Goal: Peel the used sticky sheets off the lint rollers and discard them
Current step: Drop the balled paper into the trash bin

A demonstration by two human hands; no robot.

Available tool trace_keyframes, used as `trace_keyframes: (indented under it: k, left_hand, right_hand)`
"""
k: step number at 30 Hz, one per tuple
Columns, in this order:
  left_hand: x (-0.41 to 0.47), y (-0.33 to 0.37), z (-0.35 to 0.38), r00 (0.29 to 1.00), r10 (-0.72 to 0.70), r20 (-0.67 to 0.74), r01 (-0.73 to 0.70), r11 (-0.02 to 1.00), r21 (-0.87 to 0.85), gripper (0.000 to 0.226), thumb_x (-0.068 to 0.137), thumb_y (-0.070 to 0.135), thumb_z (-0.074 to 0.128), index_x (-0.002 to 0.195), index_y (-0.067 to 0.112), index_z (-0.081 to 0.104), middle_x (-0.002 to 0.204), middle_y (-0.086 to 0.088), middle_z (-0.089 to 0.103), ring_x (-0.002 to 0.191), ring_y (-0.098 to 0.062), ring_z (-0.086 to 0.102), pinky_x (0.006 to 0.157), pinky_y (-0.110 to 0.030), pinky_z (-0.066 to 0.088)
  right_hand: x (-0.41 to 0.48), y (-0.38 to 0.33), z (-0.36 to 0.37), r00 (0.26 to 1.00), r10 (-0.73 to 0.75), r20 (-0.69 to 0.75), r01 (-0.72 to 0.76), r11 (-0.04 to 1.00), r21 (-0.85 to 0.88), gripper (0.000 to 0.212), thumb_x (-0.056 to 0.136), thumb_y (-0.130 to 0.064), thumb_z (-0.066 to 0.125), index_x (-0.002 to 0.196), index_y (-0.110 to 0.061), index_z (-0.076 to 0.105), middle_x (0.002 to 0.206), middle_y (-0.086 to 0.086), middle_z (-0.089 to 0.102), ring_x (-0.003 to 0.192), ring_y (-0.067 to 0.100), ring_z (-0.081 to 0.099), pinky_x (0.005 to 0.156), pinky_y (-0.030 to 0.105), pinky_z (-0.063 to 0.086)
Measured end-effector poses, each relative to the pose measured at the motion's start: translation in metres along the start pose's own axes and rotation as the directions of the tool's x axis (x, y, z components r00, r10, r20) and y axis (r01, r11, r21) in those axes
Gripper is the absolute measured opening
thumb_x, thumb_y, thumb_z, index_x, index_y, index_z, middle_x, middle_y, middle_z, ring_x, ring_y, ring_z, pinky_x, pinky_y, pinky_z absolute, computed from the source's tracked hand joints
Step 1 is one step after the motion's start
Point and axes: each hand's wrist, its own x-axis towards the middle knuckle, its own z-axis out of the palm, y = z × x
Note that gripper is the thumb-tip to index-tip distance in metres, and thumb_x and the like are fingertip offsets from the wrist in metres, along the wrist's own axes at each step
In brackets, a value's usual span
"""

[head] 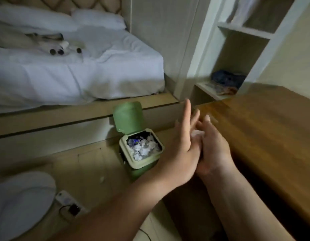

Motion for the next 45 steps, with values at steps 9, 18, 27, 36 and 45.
trace_keyframes:
  k: [9, 18, 27, 36, 45]
  left_hand:
    - [-0.021, -0.114, -0.053, 0.985, -0.107, -0.138, 0.139, 0.957, 0.253, 0.045, 0.106, 0.028, 0.069, 0.149, 0.017, 0.062, 0.139, -0.001, 0.062, 0.132, -0.015, 0.062, 0.112, -0.038, 0.052]
    - [0.02, -0.21, -0.092, 0.811, -0.489, -0.321, 0.537, 0.84, 0.079, 0.018, 0.112, 0.02, 0.064, 0.122, 0.006, 0.06, 0.104, -0.012, 0.072, 0.097, -0.03, 0.076, 0.093, -0.055, 0.064]
    - [0.073, -0.263, -0.117, 0.748, -0.576, -0.328, 0.663, 0.67, 0.335, 0.048, 0.121, 0.034, 0.043, 0.155, 0.005, 0.06, 0.153, -0.025, 0.065, 0.141, -0.043, 0.06, 0.115, -0.047, 0.048]
    - [0.087, -0.273, -0.129, 0.81, -0.508, -0.294, 0.586, 0.674, 0.451, 0.045, 0.117, 0.038, 0.052, 0.158, 0.019, 0.052, 0.152, -0.022, 0.063, 0.134, -0.044, 0.063, 0.108, -0.046, 0.053]
    - [0.103, -0.285, -0.137, 0.785, -0.488, -0.382, 0.617, 0.676, 0.403, 0.028, 0.116, 0.02, 0.056, 0.106, 0.002, 0.074, 0.105, -0.023, 0.078, 0.101, -0.044, 0.074, 0.082, -0.042, 0.054]
  right_hand:
    - [0.076, 0.079, 0.015, 0.972, 0.112, -0.205, -0.135, 0.986, -0.101, 0.029, 0.109, -0.022, 0.062, 0.132, -0.007, 0.072, 0.095, 0.006, 0.086, 0.084, 0.02, 0.084, 0.075, 0.036, 0.068]
    - [0.099, 0.129, -0.003, 0.927, 0.331, -0.179, -0.376, 0.833, -0.406, 0.038, 0.111, -0.054, 0.051, 0.126, -0.025, 0.068, 0.111, -0.001, 0.071, 0.109, 0.02, 0.07, 0.101, 0.043, 0.055]
    - [0.098, 0.128, -0.03, 0.935, 0.278, -0.221, -0.35, 0.834, -0.428, 0.034, 0.111, -0.043, 0.058, 0.112, -0.012, 0.073, 0.105, 0.01, 0.078, 0.097, 0.024, 0.074, 0.084, 0.036, 0.057]
    - [0.085, 0.119, -0.041, 0.955, 0.243, -0.172, -0.293, 0.871, -0.394, 0.031, 0.113, -0.042, 0.054, 0.105, -0.015, 0.069, 0.107, 0.015, 0.076, 0.098, 0.026, 0.074, 0.087, 0.04, 0.06]
    - [0.063, 0.116, -0.078, 0.96, 0.193, -0.204, -0.256, 0.899, -0.356, 0.031, 0.109, -0.042, 0.059, 0.115, -0.014, 0.073, 0.095, 0.011, 0.084, 0.097, 0.026, 0.081, 0.089, 0.04, 0.064]
